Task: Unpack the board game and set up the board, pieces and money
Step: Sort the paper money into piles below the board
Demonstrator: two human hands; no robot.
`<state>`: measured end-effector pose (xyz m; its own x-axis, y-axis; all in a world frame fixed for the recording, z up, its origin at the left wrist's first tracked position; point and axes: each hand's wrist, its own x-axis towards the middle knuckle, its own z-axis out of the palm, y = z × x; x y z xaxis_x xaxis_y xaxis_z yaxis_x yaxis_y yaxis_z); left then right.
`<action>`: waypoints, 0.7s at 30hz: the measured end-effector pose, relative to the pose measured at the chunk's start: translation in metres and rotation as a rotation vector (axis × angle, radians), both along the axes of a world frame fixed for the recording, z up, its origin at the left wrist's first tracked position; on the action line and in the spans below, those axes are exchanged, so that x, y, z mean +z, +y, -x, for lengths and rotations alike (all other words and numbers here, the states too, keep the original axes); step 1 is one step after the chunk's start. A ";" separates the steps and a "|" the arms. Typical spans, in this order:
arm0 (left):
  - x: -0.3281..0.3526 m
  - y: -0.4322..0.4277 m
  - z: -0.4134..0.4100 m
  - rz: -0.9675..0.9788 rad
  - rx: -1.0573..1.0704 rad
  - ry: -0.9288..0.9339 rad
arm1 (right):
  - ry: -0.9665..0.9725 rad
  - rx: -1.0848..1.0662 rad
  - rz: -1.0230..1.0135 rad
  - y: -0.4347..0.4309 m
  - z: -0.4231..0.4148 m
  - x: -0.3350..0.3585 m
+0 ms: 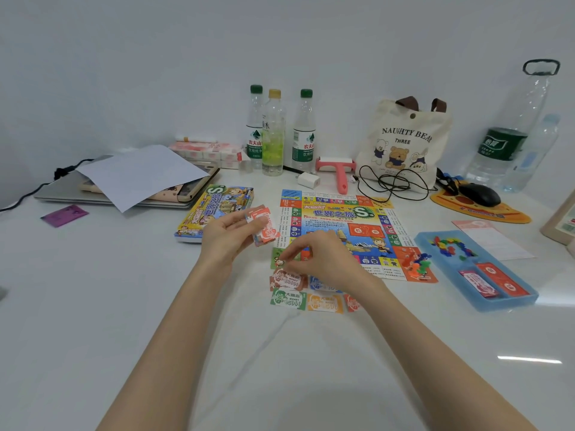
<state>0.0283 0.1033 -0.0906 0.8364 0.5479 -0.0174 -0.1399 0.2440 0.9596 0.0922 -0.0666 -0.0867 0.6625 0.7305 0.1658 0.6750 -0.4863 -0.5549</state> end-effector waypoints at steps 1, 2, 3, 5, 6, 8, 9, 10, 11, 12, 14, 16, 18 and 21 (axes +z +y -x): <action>0.000 0.000 0.000 0.005 0.004 0.002 | 0.005 0.001 -0.012 -0.003 0.000 0.002; 0.000 -0.001 0.000 0.008 0.006 0.003 | 0.009 0.001 -0.007 -0.007 0.000 0.004; 0.001 -0.001 0.000 0.012 0.005 0.001 | 0.006 0.002 0.012 -0.010 0.000 0.007; 0.000 -0.001 0.001 0.009 -0.006 -0.005 | -0.018 -0.004 0.081 -0.017 0.002 0.008; 0.000 -0.001 0.000 0.002 -0.011 -0.008 | -0.036 -0.010 0.127 -0.020 0.004 0.008; 0.000 -0.002 0.001 -0.007 -0.017 -0.008 | -0.074 -0.015 0.217 -0.023 0.009 0.006; 0.000 -0.002 0.001 -0.005 -0.018 -0.009 | -0.093 -0.012 0.243 -0.024 0.012 0.006; 0.000 -0.003 0.001 -0.002 -0.019 -0.011 | -0.113 -0.010 0.256 -0.023 0.013 0.004; 0.000 -0.003 0.001 0.001 -0.020 -0.011 | -0.129 -0.007 0.260 -0.023 0.014 0.004; 0.000 -0.003 0.001 0.002 -0.023 -0.012 | -0.135 -0.010 0.266 -0.022 0.014 0.003; -0.001 -0.003 0.000 0.005 -0.026 -0.012 | -0.135 -0.013 0.272 -0.020 0.014 0.002; -0.001 -0.002 0.000 0.012 -0.023 -0.008 | -0.129 -0.005 0.272 -0.019 0.015 0.001; -0.001 -0.002 -0.001 0.016 -0.024 -0.012 | -0.125 -0.005 0.271 -0.020 0.015 0.002; -0.002 -0.001 -0.001 0.013 -0.027 -0.011 | -0.145 -0.011 0.288 -0.020 0.018 0.004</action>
<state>0.0288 0.1021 -0.0928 0.8510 0.5249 -0.0148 -0.1439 0.2600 0.9548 0.0743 -0.0868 -0.0825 0.6551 0.7541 0.0464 0.7310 -0.6170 -0.2917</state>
